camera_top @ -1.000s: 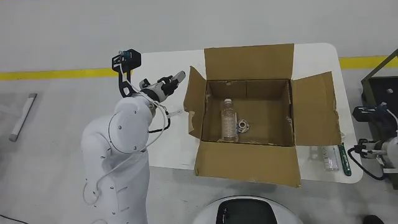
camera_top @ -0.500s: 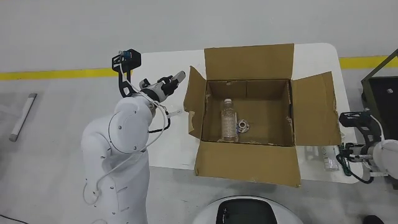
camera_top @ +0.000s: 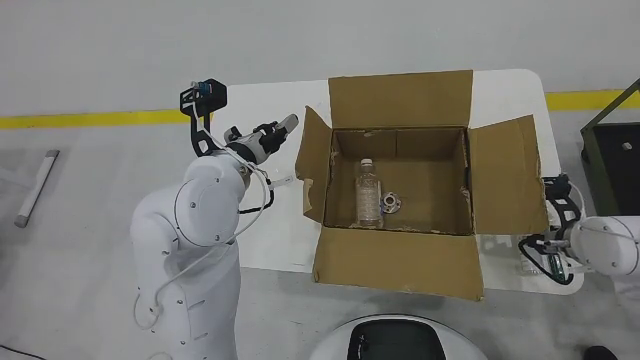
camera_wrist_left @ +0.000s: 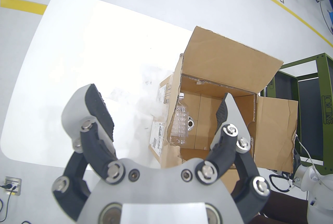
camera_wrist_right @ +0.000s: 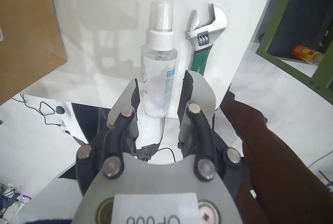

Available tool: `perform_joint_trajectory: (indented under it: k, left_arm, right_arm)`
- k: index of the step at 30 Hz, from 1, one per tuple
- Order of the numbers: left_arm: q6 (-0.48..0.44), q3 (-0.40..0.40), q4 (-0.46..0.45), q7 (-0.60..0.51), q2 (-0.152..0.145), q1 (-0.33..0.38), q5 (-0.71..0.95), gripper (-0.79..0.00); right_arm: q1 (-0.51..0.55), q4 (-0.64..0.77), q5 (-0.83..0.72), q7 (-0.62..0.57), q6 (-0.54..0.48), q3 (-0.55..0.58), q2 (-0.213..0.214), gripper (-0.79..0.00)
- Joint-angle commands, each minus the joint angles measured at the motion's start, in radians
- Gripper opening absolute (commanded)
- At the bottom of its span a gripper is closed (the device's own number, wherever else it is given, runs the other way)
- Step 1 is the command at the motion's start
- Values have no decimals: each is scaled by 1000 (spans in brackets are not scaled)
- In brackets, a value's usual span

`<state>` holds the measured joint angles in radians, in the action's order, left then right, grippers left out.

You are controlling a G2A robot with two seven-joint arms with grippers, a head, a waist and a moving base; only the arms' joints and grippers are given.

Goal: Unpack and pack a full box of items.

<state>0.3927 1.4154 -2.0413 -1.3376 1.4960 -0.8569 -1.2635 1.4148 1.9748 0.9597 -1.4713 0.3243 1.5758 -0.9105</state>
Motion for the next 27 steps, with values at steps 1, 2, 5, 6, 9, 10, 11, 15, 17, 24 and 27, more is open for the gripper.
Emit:
perform_joint_trajectory:
  k: [1,2,5,6,9,10,11,15,17,24,27]
  left_arm:
    - [0,0,0,0,0,0,0,0]
    - [0,0,0,0,0,0,0,0]
    - [0,0,0,0,0,0,0,0]
    - [0,0,0,0,0,0,0,0]
    - [0,0,0,0,0,0,0,0]
    - [0,0,0,0,0,0,0,0]
    - [0,0,0,0,0,0,0,0]
    - [0,0,0,0,0,0,0,0]
    - [0,0,0,0,0,0,0,0]
    - [0,0,0,0,0,0,0,0]
    - [0,0,0,0,0,0,0,0]
  right_arm:
    - [-6,-11,4,2,5,-10,-1,-403]
    - [-8,-17,6,2,6,-15,-2,-403]
    - [-15,-26,12,4,10,-27,-4,-394]
    - [-16,-26,15,3,10,-30,-4,-369]
    - [-18,-31,23,5,14,-39,-5,-215]
    - [-19,-35,25,6,14,-42,-6,-234]
    - [-20,-39,27,8,14,-44,-6,-228]
    - [-23,-62,27,16,13,-59,-9,-286]
    - [-27,-71,25,19,14,-67,-11,-336]
    - [-37,-89,37,24,17,-92,-15,-363]
    - [-42,-99,42,25,18,-100,-17,-376]
